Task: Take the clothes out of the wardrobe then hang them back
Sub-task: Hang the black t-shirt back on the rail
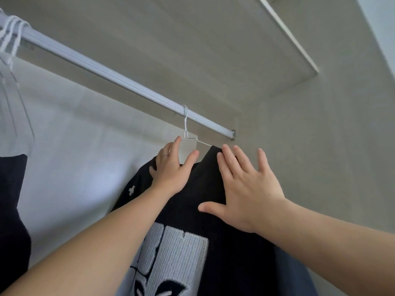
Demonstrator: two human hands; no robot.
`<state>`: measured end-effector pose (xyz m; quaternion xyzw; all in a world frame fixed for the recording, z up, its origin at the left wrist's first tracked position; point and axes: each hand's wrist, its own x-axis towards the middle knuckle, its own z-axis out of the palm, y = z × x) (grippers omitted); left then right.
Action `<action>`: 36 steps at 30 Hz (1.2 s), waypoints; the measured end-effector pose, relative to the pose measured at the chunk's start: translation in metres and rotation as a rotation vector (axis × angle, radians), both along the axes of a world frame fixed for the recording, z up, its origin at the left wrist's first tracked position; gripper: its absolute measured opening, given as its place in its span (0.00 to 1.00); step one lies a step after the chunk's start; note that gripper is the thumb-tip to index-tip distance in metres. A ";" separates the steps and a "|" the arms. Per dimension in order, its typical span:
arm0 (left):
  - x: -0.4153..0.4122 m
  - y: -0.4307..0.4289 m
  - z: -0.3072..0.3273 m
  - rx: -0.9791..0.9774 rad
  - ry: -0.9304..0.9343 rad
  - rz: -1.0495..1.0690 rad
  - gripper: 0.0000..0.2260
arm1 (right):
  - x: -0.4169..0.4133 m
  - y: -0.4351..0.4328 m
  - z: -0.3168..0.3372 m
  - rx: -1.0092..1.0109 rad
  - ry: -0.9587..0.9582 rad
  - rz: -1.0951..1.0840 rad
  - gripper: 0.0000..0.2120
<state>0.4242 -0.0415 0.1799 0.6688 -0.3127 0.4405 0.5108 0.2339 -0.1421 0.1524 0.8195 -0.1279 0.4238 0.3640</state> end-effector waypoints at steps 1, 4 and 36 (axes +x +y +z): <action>0.000 -0.008 0.001 0.008 0.008 -0.024 0.31 | -0.001 -0.005 0.000 0.000 0.001 -0.003 0.54; -0.003 -0.035 0.001 0.046 0.034 -0.068 0.33 | -0.006 -0.022 0.003 -0.007 0.002 -0.034 0.53; -0.032 -0.151 -0.016 0.273 0.096 -0.251 0.34 | -0.053 -0.117 0.002 -0.023 -0.064 -0.091 0.36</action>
